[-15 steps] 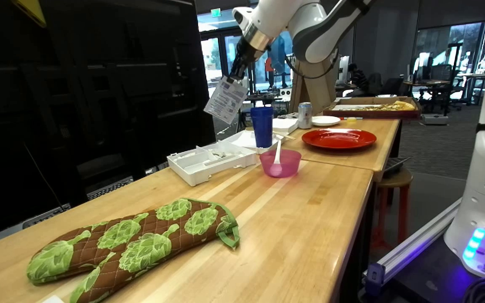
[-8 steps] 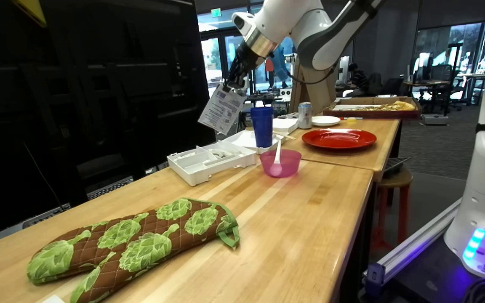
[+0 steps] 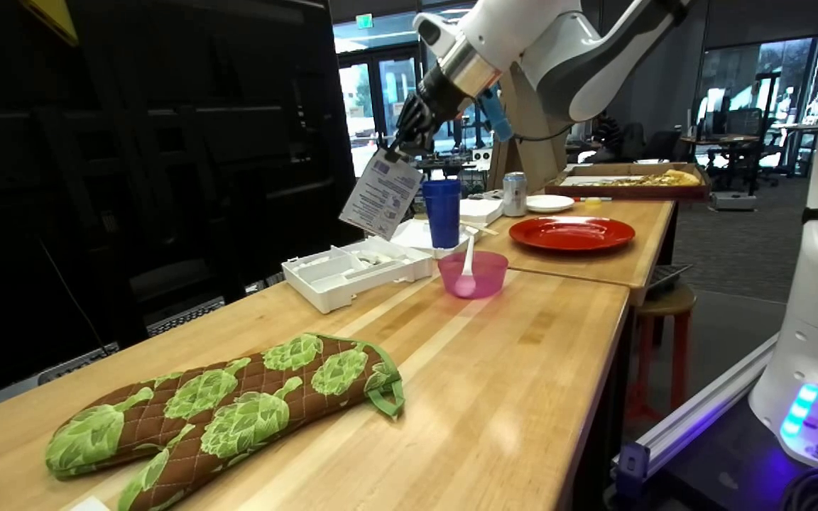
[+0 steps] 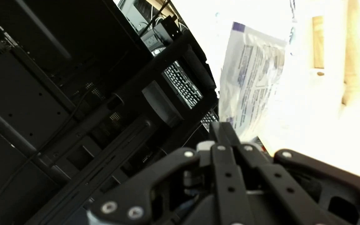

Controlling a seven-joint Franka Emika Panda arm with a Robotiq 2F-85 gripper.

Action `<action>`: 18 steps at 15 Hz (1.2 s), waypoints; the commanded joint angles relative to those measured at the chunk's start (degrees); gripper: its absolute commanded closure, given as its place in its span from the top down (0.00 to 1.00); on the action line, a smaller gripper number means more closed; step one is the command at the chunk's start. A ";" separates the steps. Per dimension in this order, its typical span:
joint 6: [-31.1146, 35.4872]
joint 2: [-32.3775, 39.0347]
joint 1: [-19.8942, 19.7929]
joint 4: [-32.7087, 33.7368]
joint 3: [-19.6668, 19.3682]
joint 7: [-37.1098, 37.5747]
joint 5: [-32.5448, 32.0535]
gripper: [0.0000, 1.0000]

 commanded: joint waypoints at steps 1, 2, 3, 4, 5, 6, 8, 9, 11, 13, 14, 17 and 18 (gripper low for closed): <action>1.62 -6.11 0.61 -5.12 0.38 -0.49 -2.10 0.00; 1.91 -7.05 0.88 -6.07 0.62 -0.37 -2.43 0.00; 2.29 -7.76 1.19 -6.96 0.68 -0.43 -2.72 0.00; 2.39 -8.50 1.43 -7.72 0.97 -0.36 -2.92 0.00; 2.91 -9.03 1.85 -8.57 1.07 -0.42 -2.94 0.00; 3.75 -10.26 0.04 -10.80 3.68 -6.50 3.75 0.00; 4.19 -11.58 0.55 -12.94 4.93 -9.52 6.95 0.00; 4.28 -12.32 0.78 -14.03 5.74 -11.22 8.78 0.00; 4.54 -13.55 1.26 -16.07 7.24 -14.07 11.73 0.00; 4.92 -14.15 1.62 -17.75 8.32 -16.24 14.21 0.00; 4.43 -12.06 2.10 -15.20 7.87 -11.17 8.57 0.00; 4.59 -11.17 3.03 -15.56 7.89 -10.48 6.52 0.00; 4.76 -10.76 3.14 -15.57 7.85 -10.17 5.78 0.00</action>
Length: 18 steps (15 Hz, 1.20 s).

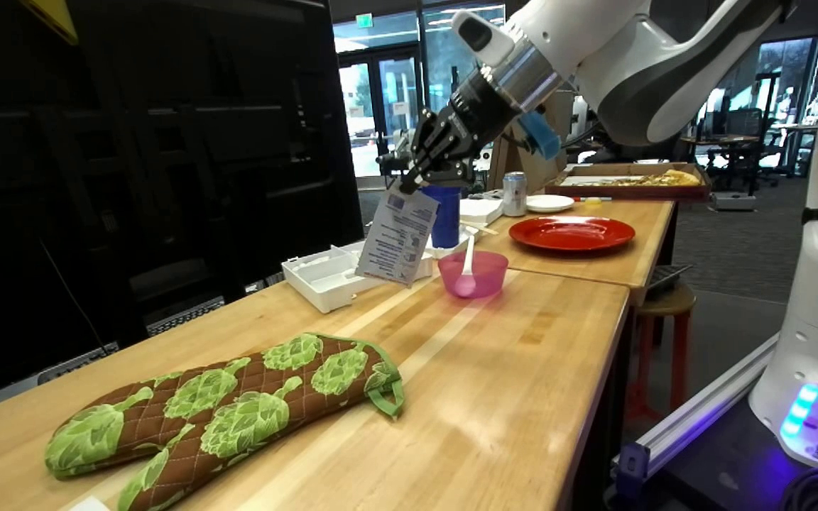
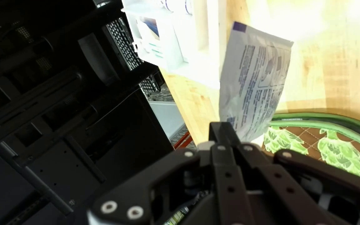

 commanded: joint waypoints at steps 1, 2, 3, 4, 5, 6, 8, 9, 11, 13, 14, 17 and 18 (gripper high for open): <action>0.62 1.06 1.05 0.00 -0.20 1.89 -3.10 0.00; 0.85 1.83 1.43 -0.01 -0.48 2.11 -3.59 0.00; 1.13 2.70 1.54 -0.02 -0.61 2.30 -4.06 0.00; 1.33 3.79 1.95 -0.03 -0.92 2.50 -4.37 0.00; 1.57 4.98 2.13 -0.05 -1.16 2.71 -4.80 0.00; 1.80 5.95 2.35 -0.08 -1.44 2.92 -5.23 0.00; 2.60 7.81 2.62 -0.11 -1.89 3.15 -5.95 0.00; 2.79 8.73 2.97 -0.12 -2.18 3.43 -6.33 0.00; 2.94 10.02 3.21 -0.11 -2.43 3.65 -7.28 0.26; 3.00 10.87 3.42 -0.10 -2.57 4.00 -8.16 0.37; 3.03 11.25 3.63 -0.10 -2.68 4.22 -8.67 0.43; 2.83 11.73 4.02 -0.08 -2.85 4.35 -9.58 0.63; 2.84 11.82 4.13 -0.07 -2.93 4.36 -9.83 0.71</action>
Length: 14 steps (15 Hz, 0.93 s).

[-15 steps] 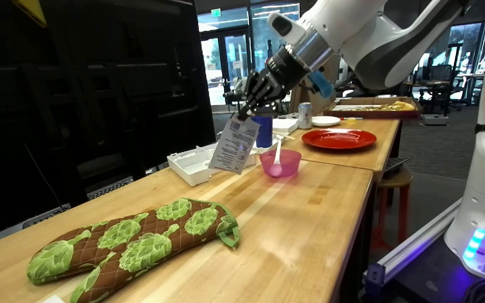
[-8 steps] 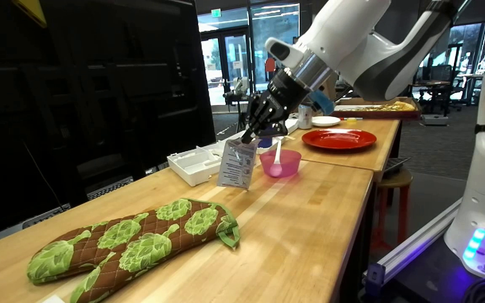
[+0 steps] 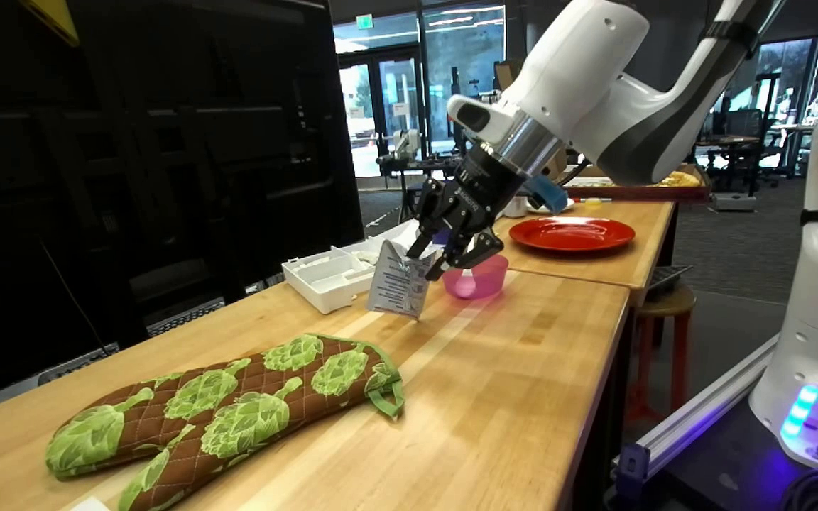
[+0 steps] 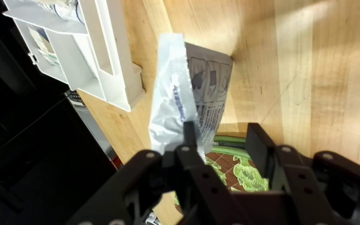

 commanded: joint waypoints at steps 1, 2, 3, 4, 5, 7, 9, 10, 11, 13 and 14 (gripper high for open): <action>0.54 0.25 1.15 0.00 -1.15 1.40 -2.46 0.77; 0.43 0.13 1.12 0.01 -1.09 1.32 -2.50 0.85; 0.45 0.05 1.17 0.01 -1.14 1.35 -2.65 0.92; 0.46 -0.08 1.15 0.02 -1.13 1.31 -2.75 0.98; 0.35 -0.18 1.21 0.04 -1.12 1.31 -2.75 1.00; 0.26 -0.37 1.30 0.09 -1.16 1.31 -2.82 1.00; 0.12 -0.53 1.35 0.14 -1.14 1.31 -2.86 1.00; 0.07 -0.52 1.42 0.15 -1.13 1.31 -2.82 1.00; 0.03 -0.51 1.42 0.17 -1.10 1.26 -2.82 1.00; -0.05 -0.51 1.49 0.18 -1.02 1.29 -2.78 1.00; -0.06 -0.57 1.54 0.19 -1.01 1.40 -2.85 1.00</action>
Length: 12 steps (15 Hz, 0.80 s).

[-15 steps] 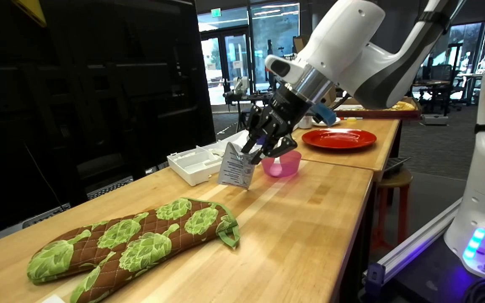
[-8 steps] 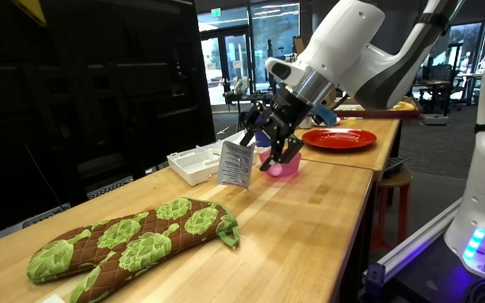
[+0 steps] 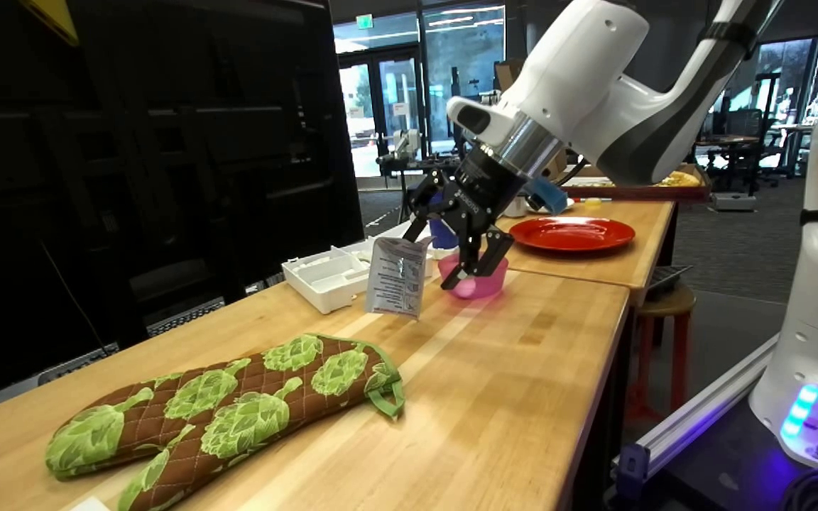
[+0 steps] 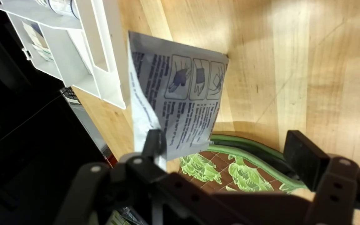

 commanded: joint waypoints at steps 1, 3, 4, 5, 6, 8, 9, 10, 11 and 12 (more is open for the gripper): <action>-0.12 -1.06 1.00 0.01 -0.81 1.57 -2.17 1.00; -0.10 -1.31 1.08 0.04 -0.79 1.95 -2.52 1.00; -0.33 -1.81 1.14 0.09 -0.66 2.30 -2.94 1.00; -0.55 -2.23 1.27 0.17 -0.55 2.67 -3.45 1.00; -0.78 -2.66 1.37 0.30 -0.45 3.13 -4.09 1.00; -1.17 -3.82 1.55 0.61 -0.32 4.67 -6.06 1.00; -1.09 -5.60 1.65 -0.60 -0.33 4.41 -5.94 1.00; -1.16 -6.17 1.72 -0.30 -0.29 5.47 -7.22 1.00; -1.34 -6.42 1.90 0.43 -0.26 7.06 -8.92 1.00; -1.37 -7.49 1.91 0.13 -0.26 7.69 -9.83 1.00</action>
